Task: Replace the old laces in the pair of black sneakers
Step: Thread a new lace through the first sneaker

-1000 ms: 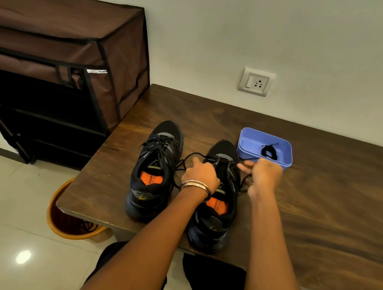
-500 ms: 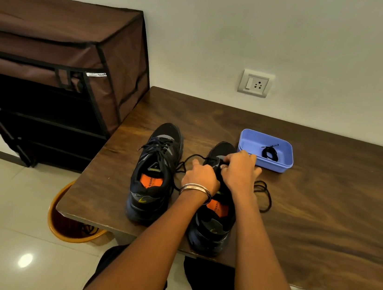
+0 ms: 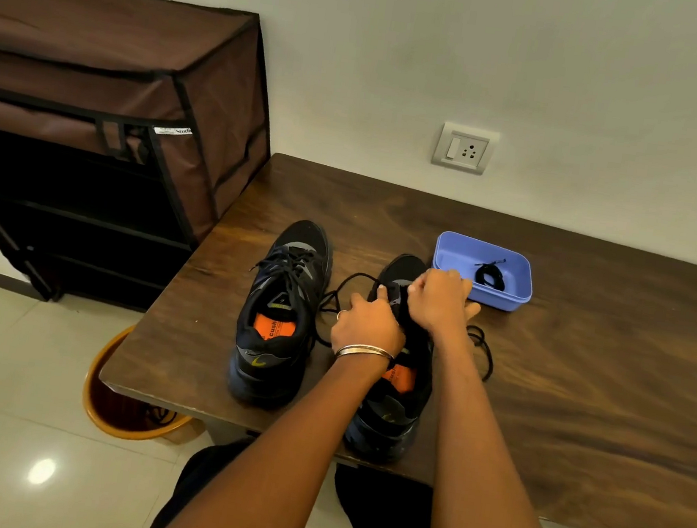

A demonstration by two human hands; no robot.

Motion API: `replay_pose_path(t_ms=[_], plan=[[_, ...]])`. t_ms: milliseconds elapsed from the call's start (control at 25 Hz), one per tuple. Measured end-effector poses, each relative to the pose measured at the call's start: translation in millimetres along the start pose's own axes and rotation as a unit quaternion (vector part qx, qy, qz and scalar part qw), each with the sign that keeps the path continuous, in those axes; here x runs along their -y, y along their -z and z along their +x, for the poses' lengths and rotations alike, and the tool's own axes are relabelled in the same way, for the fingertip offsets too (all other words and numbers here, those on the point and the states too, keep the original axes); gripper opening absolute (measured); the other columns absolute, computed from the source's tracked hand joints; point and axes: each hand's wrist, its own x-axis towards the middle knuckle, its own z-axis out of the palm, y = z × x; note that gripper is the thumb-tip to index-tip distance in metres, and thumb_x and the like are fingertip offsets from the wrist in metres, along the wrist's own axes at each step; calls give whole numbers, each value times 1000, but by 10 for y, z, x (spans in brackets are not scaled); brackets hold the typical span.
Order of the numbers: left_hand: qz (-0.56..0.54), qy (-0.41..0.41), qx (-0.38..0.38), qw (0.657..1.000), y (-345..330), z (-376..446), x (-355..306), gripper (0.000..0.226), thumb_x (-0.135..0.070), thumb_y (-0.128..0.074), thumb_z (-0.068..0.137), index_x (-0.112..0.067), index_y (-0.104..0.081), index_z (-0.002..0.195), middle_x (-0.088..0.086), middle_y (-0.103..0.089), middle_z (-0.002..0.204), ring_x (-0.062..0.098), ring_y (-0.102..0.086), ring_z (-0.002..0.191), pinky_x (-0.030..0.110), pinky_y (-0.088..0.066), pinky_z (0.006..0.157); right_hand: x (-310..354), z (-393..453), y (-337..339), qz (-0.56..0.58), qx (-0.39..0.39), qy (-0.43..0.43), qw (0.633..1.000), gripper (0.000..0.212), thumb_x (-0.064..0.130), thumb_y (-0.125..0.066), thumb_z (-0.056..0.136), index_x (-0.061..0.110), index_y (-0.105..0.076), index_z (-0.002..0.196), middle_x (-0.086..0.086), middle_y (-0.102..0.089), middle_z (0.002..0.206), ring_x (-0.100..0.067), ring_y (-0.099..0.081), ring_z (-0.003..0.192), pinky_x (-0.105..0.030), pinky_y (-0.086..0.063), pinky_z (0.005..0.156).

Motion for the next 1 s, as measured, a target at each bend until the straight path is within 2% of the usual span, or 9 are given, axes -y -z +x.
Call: replay_pose_path(t_ms=[160, 280, 400, 560, 680, 760, 800, 920, 1000], plan=[[39, -7, -33, 999, -74, -35, -75, 60, -35, -51, 95, -23, -28, 148, 19, -44, 135, 41, -48, 120, 47, -50, 84, 19, 3, 308, 298, -55, 1, 953, 27, 9, -50, 91, 24, -58, 70, -10, -65, 101, -32, -55, 106, -51, -47, 88], [62, -12, -44, 997, -121, -46, -104, 58, -31, -45, 98, -20, -24, 151, 20, -43, 134, 41, -50, 116, 45, -52, 80, 229, -109, 709, 407, -114, 72, 903, 30, -2, -45, 85, 23, -56, 73, -6, -62, 91, -15, -54, 82, -30, -45, 75], [62, -8, -49, 997, -150, -6, -119, 58, -32, -43, 100, -19, -21, 152, 21, -42, 136, 39, -50, 117, 44, -52, 81, 379, -176, 1237, 489, -200, 141, 837, 23, 2, -47, 82, 23, -57, 77, -1, -59, 85, -10, -50, 78, -25, -42, 74], [40, -11, -1, 999, -53, -48, -85, 70, -43, -55, 92, -17, -25, 150, 19, -39, 139, 39, -46, 123, 45, -47, 91, 443, -189, 1430, 423, -123, 122, 890, 18, 8, -59, 92, 19, -64, 79, 0, -63, 79, -11, -56, 75, -23, -46, 70], [10, -24, -1, 1000, 152, -21, -88, 51, -44, -60, 87, -15, -52, 128, 11, -43, 133, 37, -48, 120, 45, -45, 94, 374, -204, 1431, 431, -103, 81, 893, 16, 7, -61, 93, 16, -65, 80, -10, -72, 90, -20, -66, 84, -24, -48, 59], [-41, -95, -94, 990, 300, 67, -125, 36, -34, -56, 91, -16, -60, 121, 8, -52, 127, 32, -53, 114, 42, -47, 96, 340, -199, 1479, 451, -101, 79, 883, 16, 3, -61, 92, 14, -66, 81, -11, -73, 90, -21, -69, 85, -23, -51, 58], [-98, -150, -118, 977, 347, 119, -153, 36, -27, -55, 93, -17, -59, 127, 8, -53, 129, 29, -53, 116, 40, -46, 100, 349, -188, 1501, 455, -104, 85, 881, 17, 1, -62, 91, 13, -67, 80, -11, -73, 88, -21, -69, 82, -25, -54, 62], [-240, -273, -49, 930, 280, 216, -189, 48, -11, -58, 94, -16, -48, 141, 4, -53, 134, 19, -50, 124, 28, -38, 107, 422, -167, 1477, 454, -81, 123, 879, 17, -3, -64, 89, 10, -68, 78, -9, -72, 79, -20, -69, 73, -30, -58, 70], [-247, -287, -38, 925, 79, 316, -174, 35, -11, -63, 91, -12, -63, 126, 5, -64, 122, 18, -58, 114, 32, -43, 104, 411, -144, 1400, 474, -54, 140, 867, 16, -4, -64, 89, 10, -68, 80, -8, -71, 77, -19, -68, 71, -30, -58, 70]])
